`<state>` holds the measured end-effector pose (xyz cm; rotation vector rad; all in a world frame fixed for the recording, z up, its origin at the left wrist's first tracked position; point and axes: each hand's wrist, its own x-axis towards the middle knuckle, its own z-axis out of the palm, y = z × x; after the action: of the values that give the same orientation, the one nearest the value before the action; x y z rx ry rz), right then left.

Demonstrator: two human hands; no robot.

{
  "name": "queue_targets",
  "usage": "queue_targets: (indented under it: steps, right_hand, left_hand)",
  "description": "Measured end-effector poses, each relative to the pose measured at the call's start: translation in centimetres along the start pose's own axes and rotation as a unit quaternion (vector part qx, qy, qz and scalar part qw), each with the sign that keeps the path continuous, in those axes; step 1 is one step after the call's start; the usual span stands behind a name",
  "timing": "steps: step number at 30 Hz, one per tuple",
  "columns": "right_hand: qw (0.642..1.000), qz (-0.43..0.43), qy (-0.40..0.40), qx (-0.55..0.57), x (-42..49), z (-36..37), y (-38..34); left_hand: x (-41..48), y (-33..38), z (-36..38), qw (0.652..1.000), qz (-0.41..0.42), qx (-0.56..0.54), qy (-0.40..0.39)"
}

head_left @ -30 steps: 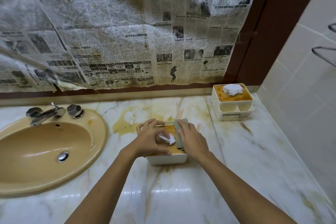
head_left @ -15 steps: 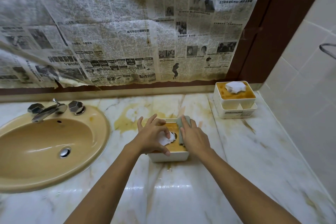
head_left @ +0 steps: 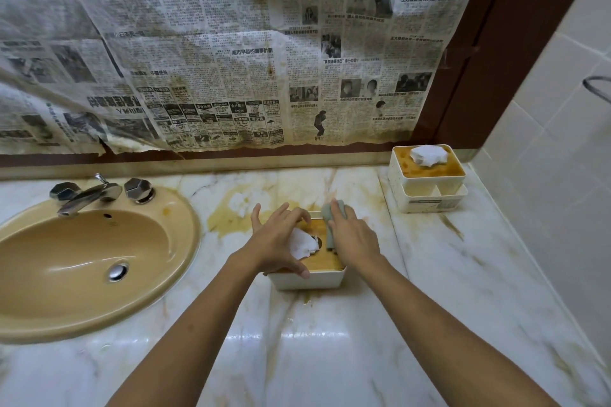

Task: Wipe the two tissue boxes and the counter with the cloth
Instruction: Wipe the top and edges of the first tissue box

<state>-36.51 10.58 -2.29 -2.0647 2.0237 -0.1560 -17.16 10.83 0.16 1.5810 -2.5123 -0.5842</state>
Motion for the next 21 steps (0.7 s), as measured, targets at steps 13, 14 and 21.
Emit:
queue_targets:
  steps: [13, 14, 21]
  right_hand:
    - [0.989, -0.118, -0.086, 0.027, -6.1, -1.1, 3.8]
    - [0.986, -0.126, -0.098, 0.039, -5.8, -1.5, 4.4]
    - [0.948, -0.023, 0.038, 0.315, -1.8, -3.5, 4.6]
  left_hand:
    - [-0.2, 0.2, -0.1, 0.999, -0.007, -0.035, 0.022]
    - [-0.2, 0.2, -0.1, 0.999, -0.009, -0.041, 0.018]
    - [-0.4, -0.3, 0.1, 0.997, -0.017, -0.078, -0.008]
